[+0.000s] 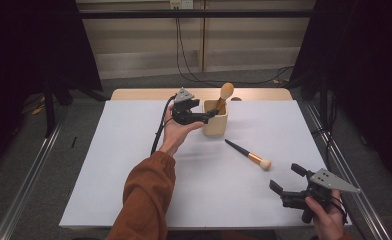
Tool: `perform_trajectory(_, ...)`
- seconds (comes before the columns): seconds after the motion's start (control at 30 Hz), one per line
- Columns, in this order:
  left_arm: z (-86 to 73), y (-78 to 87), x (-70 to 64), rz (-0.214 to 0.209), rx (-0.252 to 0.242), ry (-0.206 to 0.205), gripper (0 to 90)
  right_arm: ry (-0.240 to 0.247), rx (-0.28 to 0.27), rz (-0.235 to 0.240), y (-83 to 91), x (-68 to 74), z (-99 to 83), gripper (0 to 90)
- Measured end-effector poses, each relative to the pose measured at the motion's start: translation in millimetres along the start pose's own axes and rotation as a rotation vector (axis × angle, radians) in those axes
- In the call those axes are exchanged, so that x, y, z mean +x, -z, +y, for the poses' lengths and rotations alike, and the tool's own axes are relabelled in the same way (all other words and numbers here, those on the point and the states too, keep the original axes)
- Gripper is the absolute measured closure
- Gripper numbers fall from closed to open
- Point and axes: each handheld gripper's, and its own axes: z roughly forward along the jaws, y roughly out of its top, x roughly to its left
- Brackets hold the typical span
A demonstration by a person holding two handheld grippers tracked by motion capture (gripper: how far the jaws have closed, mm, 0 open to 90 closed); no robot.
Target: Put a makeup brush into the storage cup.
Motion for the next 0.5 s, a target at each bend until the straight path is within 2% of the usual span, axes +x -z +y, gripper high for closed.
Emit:
perform_trajectory(0.13,2.1,6.7,-2.9,-0.008,0.005,0.016,6.5,0.0,0.001,-0.001,0.0,0.2,0.0,0.0)
perform_trajectory(0.17,1.9,9.0,-3.5,-0.006,0.002,0.007,4.9,0.0,0.001,-0.002,-0.1,0.4,0.1,0.0)
perform_trajectory(0.27,-0.1,14.9,-4.0,-0.003,0.007,0.007,4.0,0.001,0.001,-0.003,-0.3,0.7,0.1,0.0)
perform_trajectory(0.4,-2.6,22.2,-6.0,0.023,0.015,0.001,4.0,0.002,0.002,-0.005,-0.4,0.6,0.1,0.0)
perform_trajectory(0.5,-5.5,28.6,-8.1,0.027,0.017,-0.018,3.4,0.004,0.002,-0.004,-0.4,0.8,0.0,0.0)
